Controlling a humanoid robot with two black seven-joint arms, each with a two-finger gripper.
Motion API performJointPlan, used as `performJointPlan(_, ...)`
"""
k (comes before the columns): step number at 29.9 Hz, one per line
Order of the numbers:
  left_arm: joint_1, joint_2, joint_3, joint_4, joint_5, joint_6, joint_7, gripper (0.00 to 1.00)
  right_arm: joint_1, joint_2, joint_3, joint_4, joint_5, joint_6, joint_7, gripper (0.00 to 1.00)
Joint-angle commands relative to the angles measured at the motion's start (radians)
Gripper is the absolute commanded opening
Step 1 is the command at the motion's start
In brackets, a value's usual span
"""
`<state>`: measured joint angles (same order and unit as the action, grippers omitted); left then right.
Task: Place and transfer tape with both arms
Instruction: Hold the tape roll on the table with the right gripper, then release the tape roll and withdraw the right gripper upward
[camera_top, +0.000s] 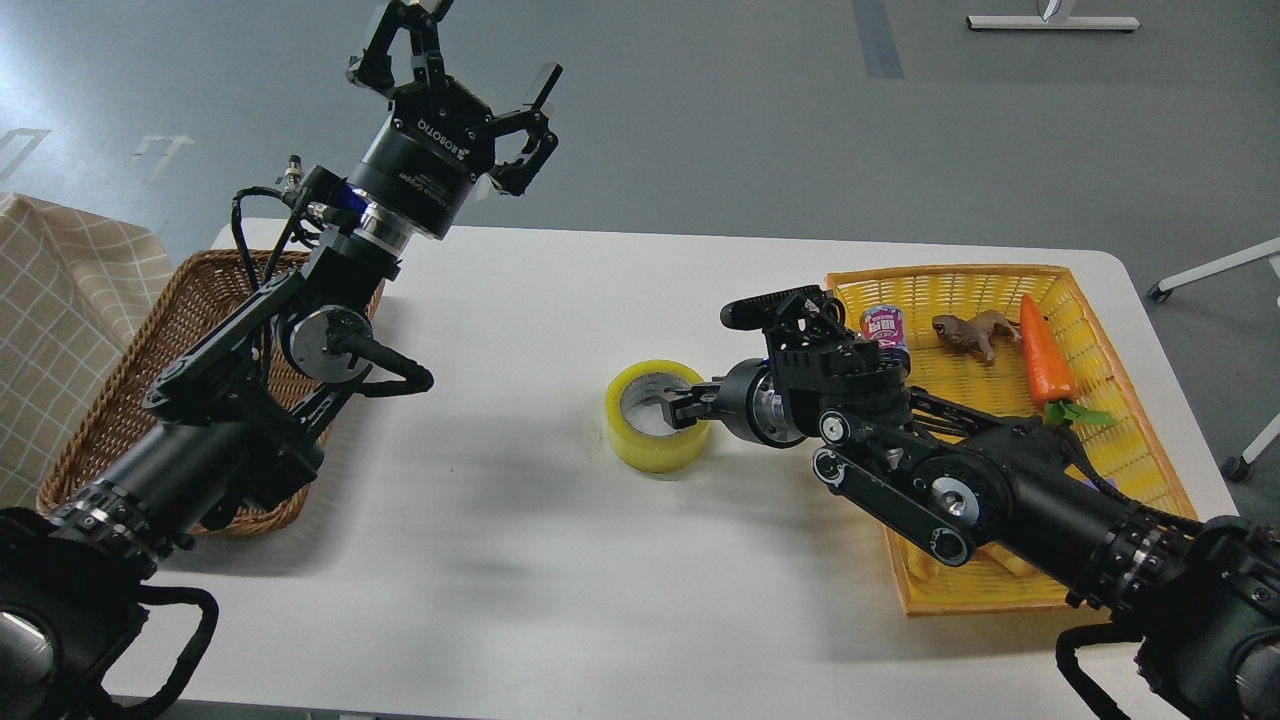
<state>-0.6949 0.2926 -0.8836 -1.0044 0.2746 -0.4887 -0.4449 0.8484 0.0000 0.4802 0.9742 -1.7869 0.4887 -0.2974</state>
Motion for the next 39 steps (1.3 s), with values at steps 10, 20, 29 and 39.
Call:
performJointPlan(10, 0.000, 0.000, 0.000, 0.001, 0.000, 0.000, 0.000, 0.98, 0.052, 0.000, 0.014, 0.098, 0.001, 0.000, 0.000, 1.00)
performJointPlan(20, -0.002, 0.000, 0.002, 0.001, 0.000, 0.000, 0.000, 0.98, 0.075, -0.145, 0.101, 0.334, 0.000, 0.000, -0.003, 1.00)
performJointPlan(29, 0.000, 0.010, 0.002, 0.003, 0.003, 0.000, 0.000, 0.98, 0.060, -0.258, 0.267, 0.409, 0.004, 0.000, -0.002, 1.00)
performJointPlan(39, 0.000, 0.016, 0.002, 0.003, 0.003, 0.000, 0.002, 0.98, -0.011, -0.299, 0.526, 0.443, 0.141, 0.000, 0.006, 1.00)
